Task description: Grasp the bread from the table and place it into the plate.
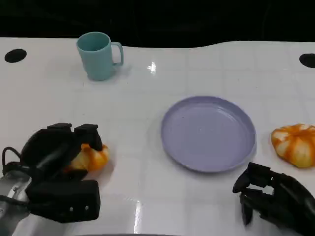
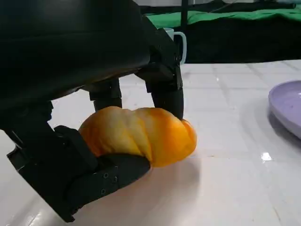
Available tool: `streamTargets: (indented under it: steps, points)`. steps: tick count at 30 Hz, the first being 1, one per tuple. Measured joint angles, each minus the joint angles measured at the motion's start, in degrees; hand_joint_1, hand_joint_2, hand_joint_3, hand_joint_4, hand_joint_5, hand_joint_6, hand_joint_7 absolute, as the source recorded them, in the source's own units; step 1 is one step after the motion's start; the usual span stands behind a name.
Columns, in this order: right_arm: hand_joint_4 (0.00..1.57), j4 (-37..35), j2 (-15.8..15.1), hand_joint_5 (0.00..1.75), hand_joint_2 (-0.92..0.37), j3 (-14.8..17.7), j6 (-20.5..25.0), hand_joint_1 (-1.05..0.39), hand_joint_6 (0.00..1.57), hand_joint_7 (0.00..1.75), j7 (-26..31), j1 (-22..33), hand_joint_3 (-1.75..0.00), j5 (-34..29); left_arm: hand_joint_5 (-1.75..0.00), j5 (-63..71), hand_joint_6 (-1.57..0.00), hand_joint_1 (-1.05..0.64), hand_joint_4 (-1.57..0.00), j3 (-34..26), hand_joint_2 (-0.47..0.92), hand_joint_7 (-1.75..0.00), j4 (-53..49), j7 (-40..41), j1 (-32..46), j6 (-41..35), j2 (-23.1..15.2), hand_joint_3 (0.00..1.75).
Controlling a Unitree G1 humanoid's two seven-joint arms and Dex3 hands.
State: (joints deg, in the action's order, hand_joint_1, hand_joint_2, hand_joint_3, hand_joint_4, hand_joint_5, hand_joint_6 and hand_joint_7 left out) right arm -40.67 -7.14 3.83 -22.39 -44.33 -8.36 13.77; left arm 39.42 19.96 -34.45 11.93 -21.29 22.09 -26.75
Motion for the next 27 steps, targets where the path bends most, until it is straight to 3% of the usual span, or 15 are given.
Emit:
streamTargets:
  steps: [4, 6, 12, 27]
  points:
    - [0.66, -0.3, 0.0, 1.75, -0.92, 0.0, 0.0, -0.53, 0.69, 1.33, 0.0, -0.2, -0.24, 0.0, -1.75, -0.8, -0.55, -0.22, -0.73, -0.5, 0.49, -1.75, 0.8, -0.1, -1.0, 0.4, 0.3, 1.27]
    - [0.66, -0.4, 0.0, 1.75, -0.92, 0.0, 0.0, -0.52, 0.70, 1.33, 0.0, -0.4, -0.23, 0.0, -1.75, -1.2, -0.57, -0.25, -0.74, -0.5, 0.60, -1.70, 0.8, -0.1, -2.0, 1.4, 0.3, 1.09]
    - [0.67, -0.4, 0.0, 1.75, -0.92, 0.0, 0.7, -0.51, 0.71, 1.33, 0.1, -0.4, -0.24, 0.5, -1.75, -1.8, -0.54, -0.25, -0.74, -0.5, 0.72, -1.74, 0.8, -0.1, -4.7, 2.7, 0.5, 0.83]
    - [0.67, -1.0, 0.0, 1.75, -0.92, 0.2, 0.6, -0.51, 0.71, 1.33, -0.9, -0.6, -0.23, 1.6, -1.75, -1.8, -0.55, -0.20, -0.76, -0.5, 0.67, -1.74, 0.9, -0.6, -6.4, 3.1, 3.1, 0.75]
